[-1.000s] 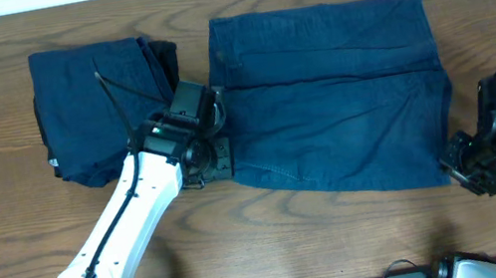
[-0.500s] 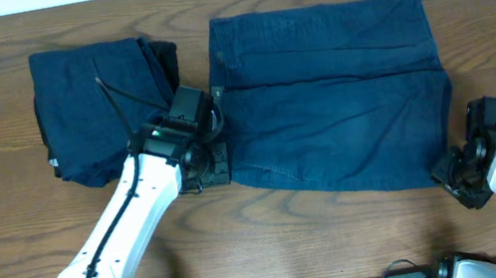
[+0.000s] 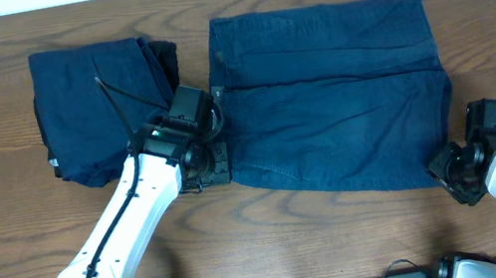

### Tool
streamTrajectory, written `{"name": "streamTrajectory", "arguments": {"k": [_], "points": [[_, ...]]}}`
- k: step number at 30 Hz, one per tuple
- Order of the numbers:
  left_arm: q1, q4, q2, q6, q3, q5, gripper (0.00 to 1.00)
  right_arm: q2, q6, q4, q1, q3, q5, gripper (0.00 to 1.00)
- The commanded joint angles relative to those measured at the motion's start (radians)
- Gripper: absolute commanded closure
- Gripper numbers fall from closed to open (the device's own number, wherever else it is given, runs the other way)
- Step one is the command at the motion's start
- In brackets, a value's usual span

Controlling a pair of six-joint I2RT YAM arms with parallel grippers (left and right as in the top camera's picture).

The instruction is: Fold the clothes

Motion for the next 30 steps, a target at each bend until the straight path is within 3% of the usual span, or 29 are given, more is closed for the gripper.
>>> {"name": "streamTrajectory", "arguments": {"k": [1,6,10,12,15,18,25,28,30], "points": [[0.004,-0.002,0.008,0.005,-0.008,-0.009,0.56,0.010,0.047,0.010,-0.005,-0.027,-0.004,0.55],[0.004,-0.001,0.008,0.005,-0.008,-0.009,0.56,0.054,0.070,0.070,-0.005,-0.050,-0.004,0.46],[0.004,-0.001,0.008,0.005,-0.008,-0.009,0.56,0.095,0.070,0.109,-0.005,-0.051,-0.005,0.48],[0.004,-0.001,0.008,0.005,-0.008,-0.010,0.56,0.111,0.069,0.118,-0.005,-0.051,-0.005,0.54],[0.004,-0.001,0.008,0.005,-0.008,-0.009,0.55,0.121,0.069,0.121,-0.005,-0.051,-0.005,0.74],[0.004,-0.003,0.008,0.005,-0.008,-0.010,0.47,0.121,0.069,0.120,-0.005,-0.051,-0.005,0.84],[0.005,-0.023,0.008,0.005,-0.008,-0.030,0.42,0.121,0.069,0.120,-0.005,-0.051,-0.005,0.83],[0.007,-0.030,0.008,-0.002,-0.008,-0.061,0.38,0.121,0.069,0.121,-0.005,-0.051,-0.005,0.70],[0.011,-0.037,0.008,-0.022,-0.008,-0.061,0.36,0.121,0.069,0.121,-0.005,-0.051,-0.005,0.67]]}}
